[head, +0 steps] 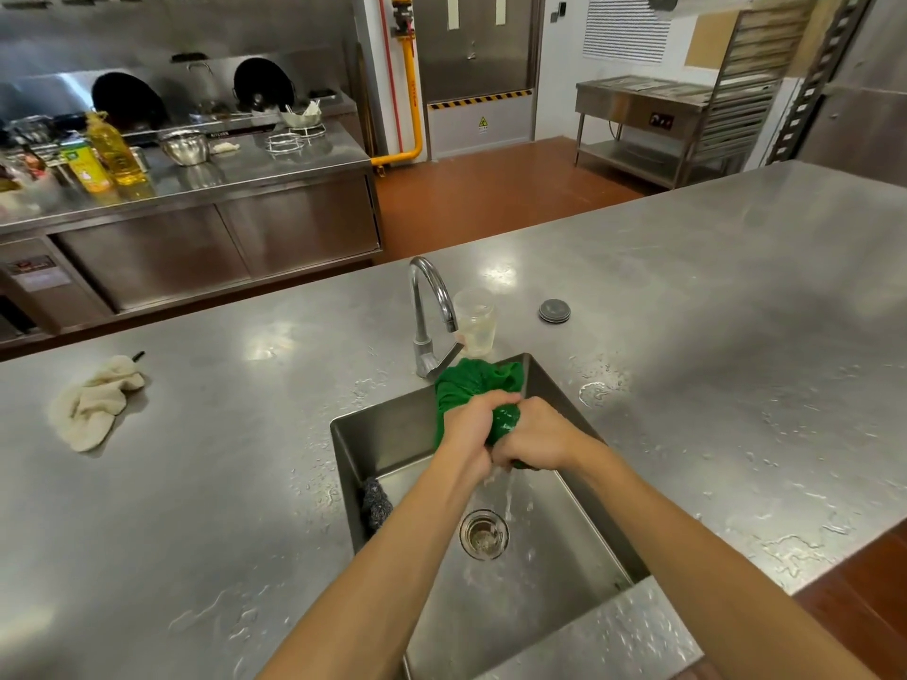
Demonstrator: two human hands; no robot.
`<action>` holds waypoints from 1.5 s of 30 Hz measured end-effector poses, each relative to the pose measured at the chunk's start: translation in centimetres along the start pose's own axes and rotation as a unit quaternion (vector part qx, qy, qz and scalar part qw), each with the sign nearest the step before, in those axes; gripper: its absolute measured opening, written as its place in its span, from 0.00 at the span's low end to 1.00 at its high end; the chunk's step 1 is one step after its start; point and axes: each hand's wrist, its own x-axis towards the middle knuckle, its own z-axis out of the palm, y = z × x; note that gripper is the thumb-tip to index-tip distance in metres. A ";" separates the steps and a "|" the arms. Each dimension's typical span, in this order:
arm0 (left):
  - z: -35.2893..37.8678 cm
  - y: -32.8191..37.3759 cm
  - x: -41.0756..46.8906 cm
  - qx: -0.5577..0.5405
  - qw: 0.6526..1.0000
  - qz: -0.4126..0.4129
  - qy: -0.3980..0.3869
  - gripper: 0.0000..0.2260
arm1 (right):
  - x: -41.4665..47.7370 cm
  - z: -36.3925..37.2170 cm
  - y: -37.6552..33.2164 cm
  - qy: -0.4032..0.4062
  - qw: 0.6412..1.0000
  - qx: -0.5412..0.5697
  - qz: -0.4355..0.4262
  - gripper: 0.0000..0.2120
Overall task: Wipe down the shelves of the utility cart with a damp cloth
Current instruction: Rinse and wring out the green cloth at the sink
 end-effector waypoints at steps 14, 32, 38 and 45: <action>-2.0 -0.7 -0.7 -0.160 0.977 -0.057 -0.130 0.11 | 1.5 -1.5 -0.4 -0.208 0.975 -0.006 0.078 0.07; 0.0 0.1 -1.9 -0.253 0.963 -0.091 0.007 0.05 | -6.5 4.5 2.3 0.235 0.896 -0.355 -0.127 0.54; 2.2 -0.7 -3.9 -0.236 0.967 -0.097 -0.011 0.06 | -3.7 3.1 2.7 0.353 0.832 -0.406 -0.136 0.44; 3.1 -1.3 -3.9 -0.143 0.990 -0.005 0.017 0.04 | -2.9 0.8 2.6 0.315 0.867 -0.380 -0.066 0.30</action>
